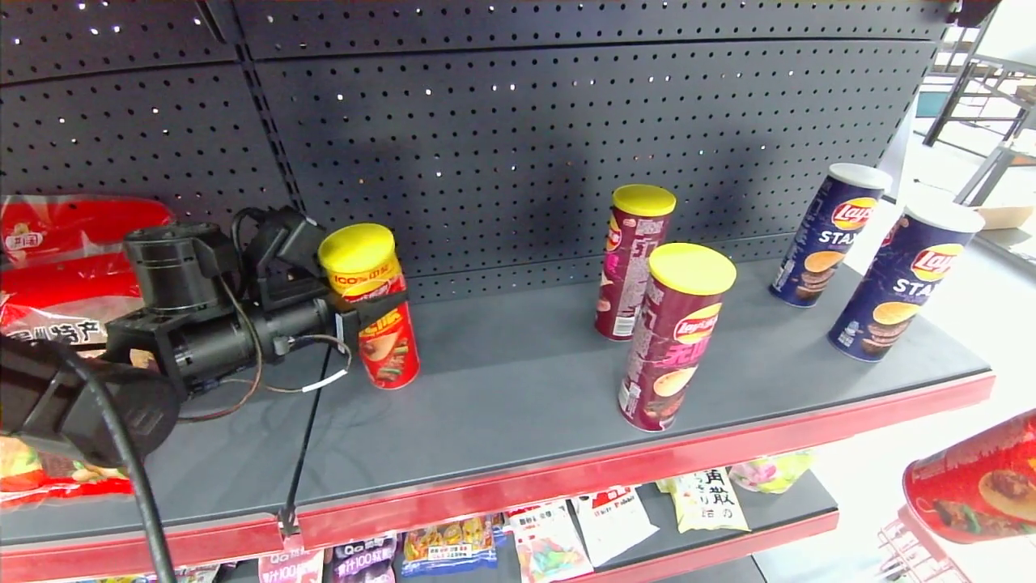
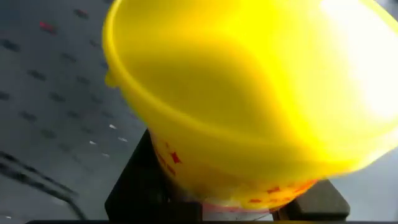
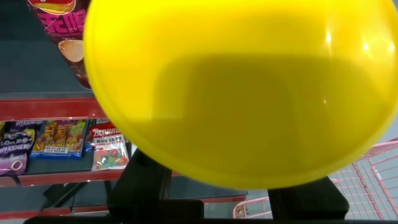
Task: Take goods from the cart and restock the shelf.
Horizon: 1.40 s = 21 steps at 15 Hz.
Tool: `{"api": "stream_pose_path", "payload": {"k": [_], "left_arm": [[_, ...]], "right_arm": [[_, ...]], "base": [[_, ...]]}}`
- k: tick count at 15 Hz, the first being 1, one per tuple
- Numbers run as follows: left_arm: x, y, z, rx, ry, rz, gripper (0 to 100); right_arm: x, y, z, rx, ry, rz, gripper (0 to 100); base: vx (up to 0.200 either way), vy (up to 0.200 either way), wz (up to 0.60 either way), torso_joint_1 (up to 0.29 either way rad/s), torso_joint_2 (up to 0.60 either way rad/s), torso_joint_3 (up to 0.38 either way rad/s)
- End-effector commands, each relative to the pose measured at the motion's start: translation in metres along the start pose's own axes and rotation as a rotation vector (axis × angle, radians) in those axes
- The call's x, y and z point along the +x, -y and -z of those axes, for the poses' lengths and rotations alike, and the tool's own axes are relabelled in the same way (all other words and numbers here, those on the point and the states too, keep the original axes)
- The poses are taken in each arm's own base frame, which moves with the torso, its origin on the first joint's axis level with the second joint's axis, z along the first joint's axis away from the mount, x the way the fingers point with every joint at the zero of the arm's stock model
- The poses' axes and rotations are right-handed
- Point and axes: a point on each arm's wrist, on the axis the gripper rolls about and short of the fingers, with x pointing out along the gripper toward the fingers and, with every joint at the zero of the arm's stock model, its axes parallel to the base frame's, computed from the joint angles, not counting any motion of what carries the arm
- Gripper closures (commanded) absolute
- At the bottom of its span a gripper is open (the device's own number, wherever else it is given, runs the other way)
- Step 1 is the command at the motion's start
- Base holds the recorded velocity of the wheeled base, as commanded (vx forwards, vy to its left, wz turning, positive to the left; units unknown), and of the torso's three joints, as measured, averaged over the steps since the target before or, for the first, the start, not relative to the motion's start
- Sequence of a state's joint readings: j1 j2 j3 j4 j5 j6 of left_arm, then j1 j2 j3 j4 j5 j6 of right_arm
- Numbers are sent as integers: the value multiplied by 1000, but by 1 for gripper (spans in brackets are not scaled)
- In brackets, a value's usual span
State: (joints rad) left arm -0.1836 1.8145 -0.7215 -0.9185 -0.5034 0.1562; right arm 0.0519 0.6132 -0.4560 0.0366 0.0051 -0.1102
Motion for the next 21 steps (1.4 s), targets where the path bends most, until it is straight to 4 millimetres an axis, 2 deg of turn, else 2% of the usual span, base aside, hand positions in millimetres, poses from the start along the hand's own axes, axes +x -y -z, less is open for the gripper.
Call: {"api": "stream_pose_path", "payload": {"k": [1, 4, 6, 12, 21], "left_arm": [[-37, 20, -10, -41, 25, 9, 100], [-65, 36, -4, -61, 11, 19, 100], [-73, 42, -2, -68, 11, 50, 100], [-79, 48, 11, -94, -31, 69, 100], [-84, 51, 12, -104, -32, 72, 100]], "right_arm": [[1, 0, 0, 0, -1, -1, 100], [3, 0, -1, 3, -7, -4, 100], [4, 0, -1, 3, -10, -4, 100], [4, 0, -3, 3, -5, -5, 100], [4, 0, -3, 3, -8, -4, 100]], "base": [[0, 0, 0, 0, 0, 0], [0, 0, 0, 0, 0, 0], [0, 0, 0, 0, 0, 0], [0, 0, 0, 0, 0, 0], [0, 0, 0, 0, 0, 0]]}}
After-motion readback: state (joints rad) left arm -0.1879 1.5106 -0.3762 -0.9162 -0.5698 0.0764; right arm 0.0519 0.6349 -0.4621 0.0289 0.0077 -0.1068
